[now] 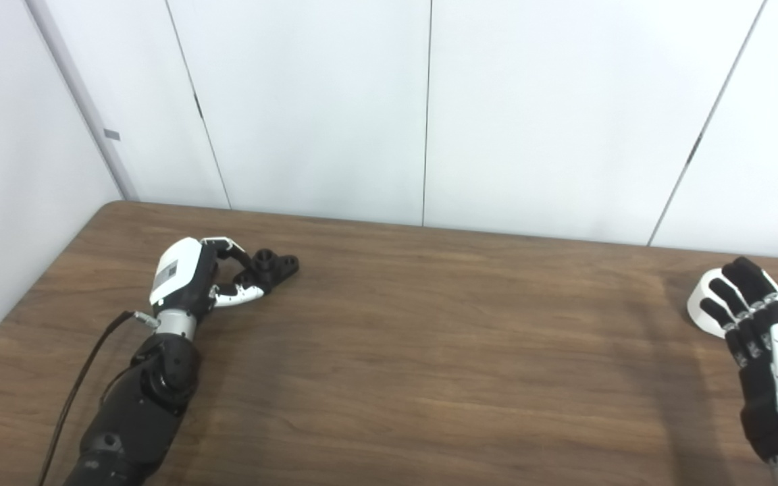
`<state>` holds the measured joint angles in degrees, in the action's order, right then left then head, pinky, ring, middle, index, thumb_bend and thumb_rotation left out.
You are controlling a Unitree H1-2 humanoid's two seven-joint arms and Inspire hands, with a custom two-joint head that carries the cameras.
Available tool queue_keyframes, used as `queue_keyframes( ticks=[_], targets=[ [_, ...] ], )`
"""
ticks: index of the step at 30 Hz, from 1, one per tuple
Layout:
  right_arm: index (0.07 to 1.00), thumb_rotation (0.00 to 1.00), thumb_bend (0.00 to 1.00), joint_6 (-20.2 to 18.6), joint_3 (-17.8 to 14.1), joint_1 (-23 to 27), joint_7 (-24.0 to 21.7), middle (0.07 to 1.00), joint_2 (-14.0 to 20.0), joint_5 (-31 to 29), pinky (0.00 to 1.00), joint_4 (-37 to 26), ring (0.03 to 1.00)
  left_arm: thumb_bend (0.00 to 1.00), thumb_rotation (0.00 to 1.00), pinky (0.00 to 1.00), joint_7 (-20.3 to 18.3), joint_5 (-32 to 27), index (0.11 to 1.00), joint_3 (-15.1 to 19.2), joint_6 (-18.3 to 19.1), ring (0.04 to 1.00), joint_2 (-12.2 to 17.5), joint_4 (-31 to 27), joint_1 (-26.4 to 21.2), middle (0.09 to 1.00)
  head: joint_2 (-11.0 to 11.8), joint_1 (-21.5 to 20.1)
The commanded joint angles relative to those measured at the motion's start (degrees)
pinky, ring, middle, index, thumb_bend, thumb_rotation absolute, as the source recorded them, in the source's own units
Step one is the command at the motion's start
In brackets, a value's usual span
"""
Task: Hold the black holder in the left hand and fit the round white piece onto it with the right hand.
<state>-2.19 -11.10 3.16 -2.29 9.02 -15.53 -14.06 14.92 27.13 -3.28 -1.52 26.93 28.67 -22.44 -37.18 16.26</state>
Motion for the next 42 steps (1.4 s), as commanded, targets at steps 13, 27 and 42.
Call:
queue_keyframes(
  ticks=[13, 27, 42],
  targets=[
    [0.844, 0.8, 0.39, 0.5, -0.2, 2.3, -0.1, 0.892, 0.3, -0.4, 0.85, -2.4, 0.884, 0.52, 0.05, 0.71, -1.8, 0.2, 0.482, -0.8, -0.1, 0.773, 0.1, -3.1, 0.9, 0.689, -0.1, -0.3],
    [0.844, 0.83, 0.36, -1.3, 0.4, 3.6, 0.2, 0.889, 0.0, 0.4, 0.84, -3.8, 0.876, 0.52, 0.05, 0.69, -3.5, -0.1, 0.481, -2.2, -3.3, 0.732, -2.3, -8.2, 2.8, 0.66, -0.3, -0.2],
    [0.872, 0.89, 0.34, -1.1, 1.2, 4.6, 0.1, 0.915, 0.1, 1.0, 0.88, -3.8, 0.908, 0.52, 0.06, 0.71, -9.3, 0.6, 0.482, -4.0, -0.3, 0.776, -4.2, -17.2, 5.6, 0.688, -0.1, -1.1]
  ],
)
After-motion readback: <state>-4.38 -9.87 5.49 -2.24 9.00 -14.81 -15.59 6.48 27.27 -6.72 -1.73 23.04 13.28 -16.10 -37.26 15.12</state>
